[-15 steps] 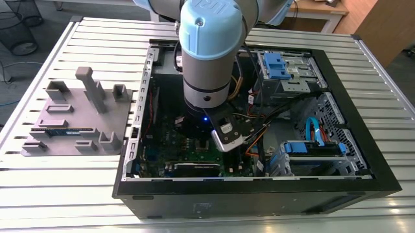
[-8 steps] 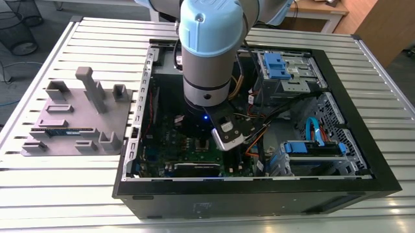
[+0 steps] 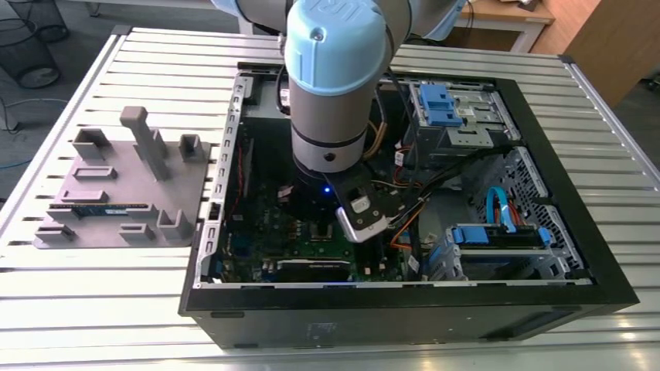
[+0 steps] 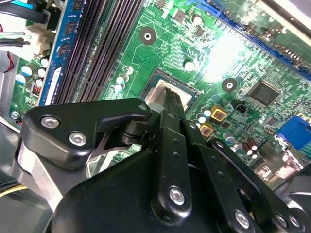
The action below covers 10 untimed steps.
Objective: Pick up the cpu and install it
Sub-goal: 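Place the cpu into insertion slot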
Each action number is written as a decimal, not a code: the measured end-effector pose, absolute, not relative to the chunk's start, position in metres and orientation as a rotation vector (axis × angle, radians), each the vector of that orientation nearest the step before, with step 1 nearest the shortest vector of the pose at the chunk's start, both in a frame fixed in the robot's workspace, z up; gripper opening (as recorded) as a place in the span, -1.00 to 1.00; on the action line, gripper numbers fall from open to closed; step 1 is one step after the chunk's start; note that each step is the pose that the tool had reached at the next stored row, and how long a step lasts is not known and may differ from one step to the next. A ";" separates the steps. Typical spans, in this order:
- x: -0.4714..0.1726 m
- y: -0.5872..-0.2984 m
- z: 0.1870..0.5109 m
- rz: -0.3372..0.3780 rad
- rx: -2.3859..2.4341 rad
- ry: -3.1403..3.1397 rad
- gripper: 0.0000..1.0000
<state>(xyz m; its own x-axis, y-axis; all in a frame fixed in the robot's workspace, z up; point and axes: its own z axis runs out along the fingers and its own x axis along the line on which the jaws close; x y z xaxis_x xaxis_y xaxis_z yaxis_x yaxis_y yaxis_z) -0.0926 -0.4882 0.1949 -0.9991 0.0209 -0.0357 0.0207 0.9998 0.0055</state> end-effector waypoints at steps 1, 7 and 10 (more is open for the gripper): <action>-0.093 -0.488 0.195 0.008 0.032 3.106 -0.79; -0.092 -0.488 0.194 0.008 0.032 3.106 -0.79; -0.093 -0.488 0.194 0.008 0.032 3.106 -0.79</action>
